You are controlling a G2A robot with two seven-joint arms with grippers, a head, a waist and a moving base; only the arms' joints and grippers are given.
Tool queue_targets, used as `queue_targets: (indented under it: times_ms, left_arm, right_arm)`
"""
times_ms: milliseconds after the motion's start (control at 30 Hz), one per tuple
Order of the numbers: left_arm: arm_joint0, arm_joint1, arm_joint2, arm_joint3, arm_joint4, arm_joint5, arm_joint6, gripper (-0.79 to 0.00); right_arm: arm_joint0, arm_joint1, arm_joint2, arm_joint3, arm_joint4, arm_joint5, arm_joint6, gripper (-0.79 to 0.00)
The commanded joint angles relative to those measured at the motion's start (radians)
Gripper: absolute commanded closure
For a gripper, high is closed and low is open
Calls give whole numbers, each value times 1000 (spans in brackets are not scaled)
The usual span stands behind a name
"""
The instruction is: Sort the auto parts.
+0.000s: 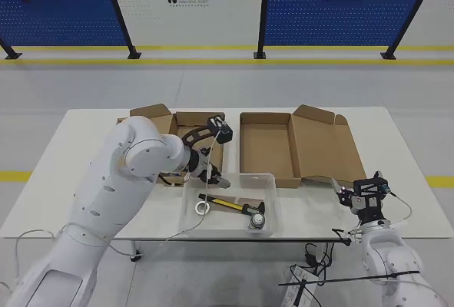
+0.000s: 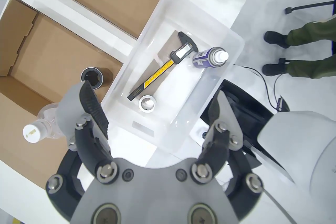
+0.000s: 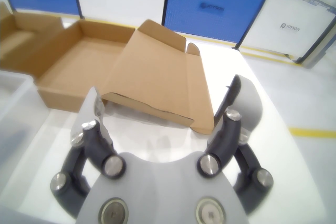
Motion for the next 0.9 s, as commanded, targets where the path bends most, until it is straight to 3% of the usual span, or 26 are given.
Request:
queue_targets:
  times_ms: [0, 200, 500, 667, 867]
  left_arm:
    - [14, -1, 23, -11, -2, -5, 30, -785]
    - [28, -21, 121, -3, -67, 60, 111, -785]
    - [-8, -71, 304, 43, -90, 172, 200, -785]
    - [-30, -92, 365, 83, -62, 267, 207, -785]
    - [-26, -106, 384, 101, -72, 381, 230, -785]
  right_arm:
    - [0, 0, 0, 0, 0, 0, 0, -785]
    - [0, 0, 0, 0, 0, 0, 0, -785]
    - [0, 0, 0, 0, 0, 0, 0, -785]
    - [0, 0, 0, 0, 0, 0, 0, -785]
    - [0, 0, 0, 0, 0, 0, 0, -785]
